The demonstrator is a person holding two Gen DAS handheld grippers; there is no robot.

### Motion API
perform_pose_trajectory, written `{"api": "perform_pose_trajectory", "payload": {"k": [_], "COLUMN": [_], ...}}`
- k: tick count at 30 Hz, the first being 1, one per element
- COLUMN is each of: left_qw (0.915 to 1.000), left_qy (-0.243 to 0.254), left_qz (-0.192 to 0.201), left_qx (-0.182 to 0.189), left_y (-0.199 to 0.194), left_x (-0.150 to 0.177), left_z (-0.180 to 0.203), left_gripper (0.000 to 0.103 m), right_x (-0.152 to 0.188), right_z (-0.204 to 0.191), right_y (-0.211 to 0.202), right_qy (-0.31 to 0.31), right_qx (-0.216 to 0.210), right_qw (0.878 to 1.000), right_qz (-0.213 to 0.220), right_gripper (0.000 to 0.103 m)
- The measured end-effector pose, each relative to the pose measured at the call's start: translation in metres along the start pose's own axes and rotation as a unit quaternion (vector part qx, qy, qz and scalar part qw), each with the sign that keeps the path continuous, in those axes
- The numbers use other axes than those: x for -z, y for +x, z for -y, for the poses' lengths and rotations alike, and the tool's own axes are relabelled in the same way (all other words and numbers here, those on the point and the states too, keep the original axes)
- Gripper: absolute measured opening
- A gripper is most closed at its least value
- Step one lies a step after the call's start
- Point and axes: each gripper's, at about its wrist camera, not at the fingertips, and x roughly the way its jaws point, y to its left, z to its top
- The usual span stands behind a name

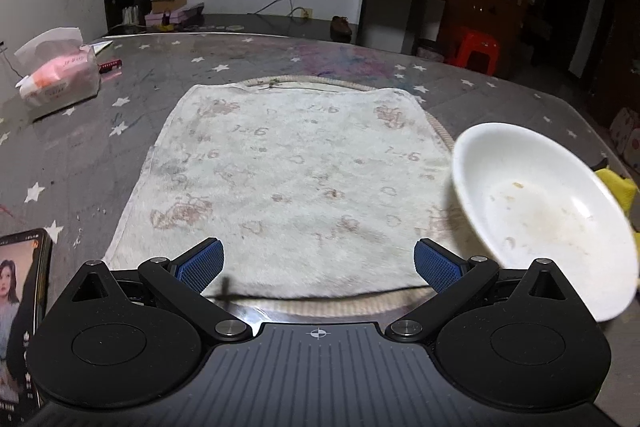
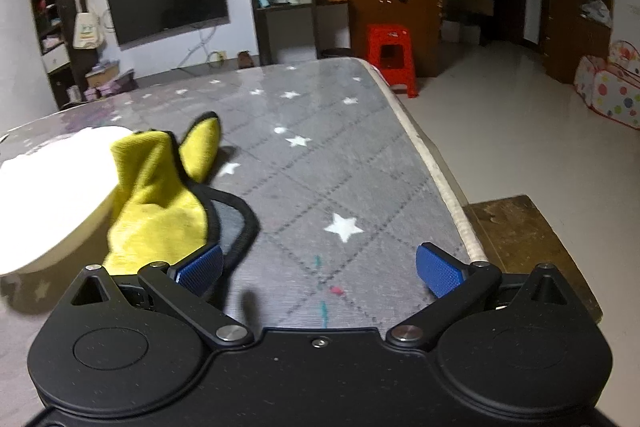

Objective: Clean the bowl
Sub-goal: 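Grasp the yellow microfiber cloth with the right gripper while the left gripper approaches the white bowl rim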

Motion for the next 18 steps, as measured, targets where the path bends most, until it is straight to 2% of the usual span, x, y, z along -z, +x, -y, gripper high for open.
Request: {"api": "perform_pose_trajectory", "payload": {"k": [13, 18], "left_qw": [0.9994, 0.9988], "left_qy": [0.007, 0.011], "left_qz": [-0.017, -0.023], "left_qx": [0.031, 0.042], "left_y": [-0.015, -0.016], "left_x": [0.002, 0.005], "left_z": [0.029, 0.045], "left_gripper": [0.103, 0.102], "right_x": [-0.012, -0.014], "right_z": [-0.043, -0.058], "right_y": [-0.020, -0.015], "right_qy": [-0.045, -0.060], "right_qx": [-0.097, -0.126], "right_qw": [0.994, 0.990], "right_qz": [0.011, -0.007], "right_gripper": [0.103, 0.091]}}
